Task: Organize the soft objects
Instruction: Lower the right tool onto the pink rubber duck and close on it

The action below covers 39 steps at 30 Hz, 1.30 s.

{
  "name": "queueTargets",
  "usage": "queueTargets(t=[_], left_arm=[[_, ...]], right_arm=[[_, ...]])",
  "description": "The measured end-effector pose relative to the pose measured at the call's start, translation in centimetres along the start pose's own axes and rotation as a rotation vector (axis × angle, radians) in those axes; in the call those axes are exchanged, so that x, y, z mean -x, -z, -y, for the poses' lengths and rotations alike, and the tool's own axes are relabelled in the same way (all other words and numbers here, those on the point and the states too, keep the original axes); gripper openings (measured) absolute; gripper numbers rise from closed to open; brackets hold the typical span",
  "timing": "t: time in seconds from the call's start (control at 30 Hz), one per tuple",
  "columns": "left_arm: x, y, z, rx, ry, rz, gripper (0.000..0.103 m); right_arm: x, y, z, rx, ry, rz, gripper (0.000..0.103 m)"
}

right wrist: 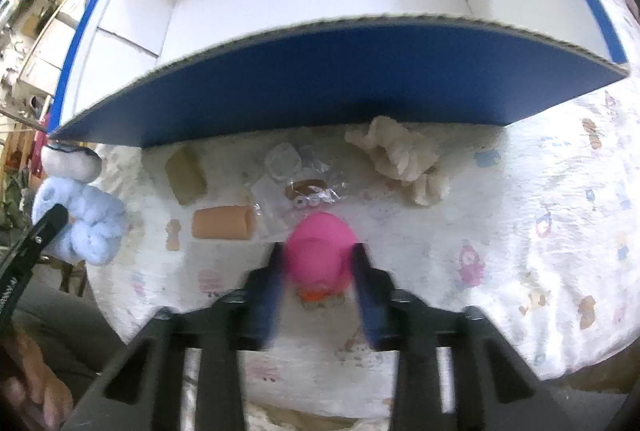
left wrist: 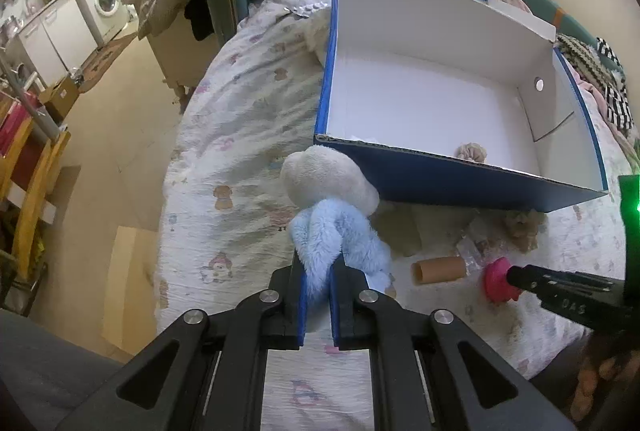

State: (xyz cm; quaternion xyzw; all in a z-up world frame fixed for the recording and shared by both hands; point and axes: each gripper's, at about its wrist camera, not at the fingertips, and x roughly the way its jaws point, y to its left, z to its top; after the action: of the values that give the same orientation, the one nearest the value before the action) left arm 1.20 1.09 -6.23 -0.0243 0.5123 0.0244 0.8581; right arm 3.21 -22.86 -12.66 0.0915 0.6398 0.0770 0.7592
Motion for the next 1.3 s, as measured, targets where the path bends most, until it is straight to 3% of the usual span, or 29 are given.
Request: queueTargets(t=[0.07,0.17,0.53,0.67,0.83,0.97,1.0,1.1,1.3], left_arm=[[0.6,0.1,-0.4,0.012,0.012,0.011,0.008],[1.1,0.1,-0.6,0.016,-0.002,0.037,0.008],[0.9,0.2,-0.4,0.016,-0.006,0.03,0.008],[0.7,0.2,-0.5,0.022,0.0,0.023,0.008],[0.2,0.1,-0.7,0.035,0.002,0.012,0.008],[0.2,0.1,-0.7,0.035,0.0,0.011,0.008],[0.2,0.1,-0.7,0.035,-0.001,0.012,0.008],[0.2,0.2,-0.6,0.03,-0.006,0.015,0.008],[0.3,0.4,-0.4,0.022,-0.019,0.017,0.008]], right_arm=[[0.7,0.3,0.4,-0.003,-0.009,0.017,0.032],[1.4,0.7,0.8,-0.002,-0.014,0.035,0.023],[0.3,-0.9,0.5,-0.021,-0.038,0.026,0.022],[-0.4,-1.5,0.8,-0.044,-0.05,0.015,0.028],[-1.9,-2.5,0.6,-0.032,-0.004,-0.007,0.043],[-2.7,-2.7,0.2,-0.002,0.03,-0.015,0.029],[-2.6,-2.7,0.1,0.005,0.033,-0.012,0.02],[-1.9,-2.6,0.0,0.016,0.021,0.009,0.006],[-0.9,-2.0,0.9,0.008,0.005,0.024,0.005]])
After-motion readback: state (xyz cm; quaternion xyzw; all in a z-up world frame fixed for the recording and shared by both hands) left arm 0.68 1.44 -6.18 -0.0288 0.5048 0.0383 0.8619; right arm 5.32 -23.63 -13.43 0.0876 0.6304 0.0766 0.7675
